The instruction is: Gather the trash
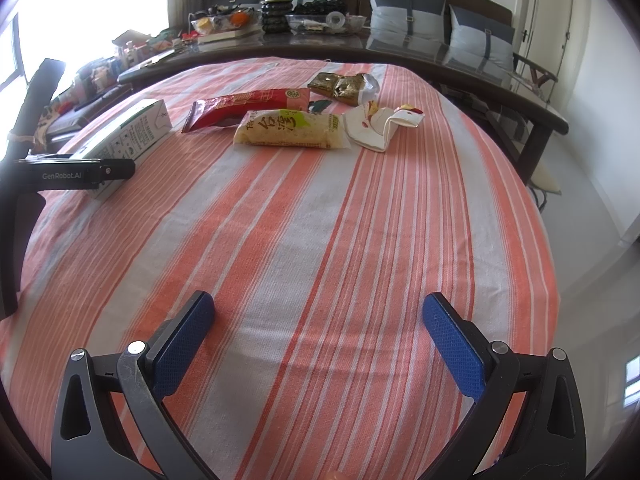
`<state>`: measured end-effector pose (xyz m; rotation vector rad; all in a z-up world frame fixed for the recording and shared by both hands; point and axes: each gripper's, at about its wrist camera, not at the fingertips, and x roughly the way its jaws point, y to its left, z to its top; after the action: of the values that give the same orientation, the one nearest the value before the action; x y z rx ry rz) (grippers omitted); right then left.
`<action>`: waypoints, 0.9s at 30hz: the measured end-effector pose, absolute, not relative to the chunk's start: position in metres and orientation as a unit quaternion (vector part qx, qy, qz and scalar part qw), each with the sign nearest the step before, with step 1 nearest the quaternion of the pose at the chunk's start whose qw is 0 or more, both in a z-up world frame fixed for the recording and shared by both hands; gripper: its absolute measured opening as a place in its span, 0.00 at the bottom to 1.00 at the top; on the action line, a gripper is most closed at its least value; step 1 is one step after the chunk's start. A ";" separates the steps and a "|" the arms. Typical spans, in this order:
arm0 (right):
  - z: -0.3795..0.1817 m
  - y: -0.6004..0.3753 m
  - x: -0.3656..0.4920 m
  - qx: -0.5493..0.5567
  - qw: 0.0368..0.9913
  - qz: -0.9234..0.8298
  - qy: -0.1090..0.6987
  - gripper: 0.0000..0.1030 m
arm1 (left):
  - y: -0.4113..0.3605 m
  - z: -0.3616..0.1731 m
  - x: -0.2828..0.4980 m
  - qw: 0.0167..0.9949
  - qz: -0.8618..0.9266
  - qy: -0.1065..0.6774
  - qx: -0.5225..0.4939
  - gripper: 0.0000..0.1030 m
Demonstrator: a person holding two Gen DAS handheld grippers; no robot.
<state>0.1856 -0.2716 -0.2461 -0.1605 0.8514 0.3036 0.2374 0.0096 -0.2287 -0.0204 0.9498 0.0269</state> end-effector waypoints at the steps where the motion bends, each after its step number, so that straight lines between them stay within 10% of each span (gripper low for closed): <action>1: -0.246 -0.272 0.186 -0.077 0.897 0.146 0.411 0.99 | 0.009 -0.229 0.237 0.889 0.013 0.457 -0.010 1.00; 13: -0.200 -0.331 0.286 0.145 0.895 0.100 0.410 0.88 | 0.009 -0.229 0.237 0.889 0.013 0.457 -0.010 1.00; 19: -0.220 -0.343 0.349 0.260 0.843 0.107 0.458 0.60 | 0.009 -0.229 0.237 0.889 0.013 0.457 -0.010 1.00; 23: -0.222 -0.336 0.355 0.260 0.841 0.110 0.462 0.10 | 0.009 -0.229 0.237 0.889 0.013 0.457 -0.010 1.00; 27: -0.206 -0.334 0.334 0.232 0.856 0.121 0.446 0.09 | 0.009 -0.229 0.238 0.889 0.013 0.457 -0.010 1.00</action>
<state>0.3340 -0.3344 -0.2058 0.4884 0.9378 0.2553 0.2375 0.0094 -0.2287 -0.0203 0.9495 0.0272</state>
